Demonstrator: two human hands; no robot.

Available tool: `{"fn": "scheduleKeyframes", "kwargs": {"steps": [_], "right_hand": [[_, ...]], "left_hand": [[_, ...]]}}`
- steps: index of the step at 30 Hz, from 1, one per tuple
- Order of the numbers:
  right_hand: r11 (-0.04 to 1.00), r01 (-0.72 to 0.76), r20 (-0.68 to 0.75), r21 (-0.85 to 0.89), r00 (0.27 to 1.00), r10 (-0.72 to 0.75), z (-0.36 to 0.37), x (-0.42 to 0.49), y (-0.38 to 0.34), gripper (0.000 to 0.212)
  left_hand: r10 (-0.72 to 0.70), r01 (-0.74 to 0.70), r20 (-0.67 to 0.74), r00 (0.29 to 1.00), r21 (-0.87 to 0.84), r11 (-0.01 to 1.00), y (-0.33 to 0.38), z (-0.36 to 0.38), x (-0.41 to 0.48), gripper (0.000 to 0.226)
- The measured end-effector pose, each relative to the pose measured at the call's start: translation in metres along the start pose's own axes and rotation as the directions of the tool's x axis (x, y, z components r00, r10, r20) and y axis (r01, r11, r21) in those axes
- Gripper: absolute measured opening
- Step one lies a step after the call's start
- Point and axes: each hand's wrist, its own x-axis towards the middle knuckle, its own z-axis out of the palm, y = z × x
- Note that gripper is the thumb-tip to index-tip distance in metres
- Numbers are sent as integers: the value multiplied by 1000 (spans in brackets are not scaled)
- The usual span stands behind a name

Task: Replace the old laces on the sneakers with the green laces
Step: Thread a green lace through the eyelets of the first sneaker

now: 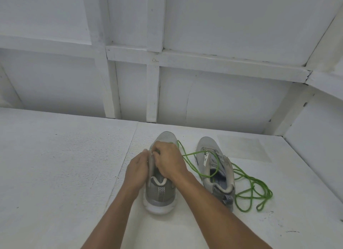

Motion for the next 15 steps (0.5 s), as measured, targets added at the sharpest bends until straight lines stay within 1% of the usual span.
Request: {"fn": "scheduleKeyframes", "kwargs": {"steps": [2, 3, 7, 10, 12, 15], "right_hand": [[1000, 5, 28, -29, 1000, -4, -4, 0, -2, 9], [999, 7, 43, -42, 999, -5, -6, 0, -3, 10], [997, 16, 88, -79, 996, -9, -13, 0, -4, 13], [997, 20, 106, -79, 994, -12, -17, 0, -3, 21], [998, 43, 58, -45, 998, -40, -19, -3, 0, 32], [994, 100, -46, -35, 994, -101, -23, -16, 10, 42]], "left_hand": [[-24, 26, 35, 999, -80, 996, 3, -4, 4, 39], [-14, 17, 33, 999, -94, 995, 4, -6, 6, 34], [73, -73, 37, 997, -16, 997, 5, -12, 11, 23], [64, -64, 39, 997, 15, 998, 8, -14, 17, 21], [56, -54, 27, 998, -75, 996, 12, -16, 23, 22], [60, -76, -62, 996, -307, 949, 23, -24, 28, 19]]}}
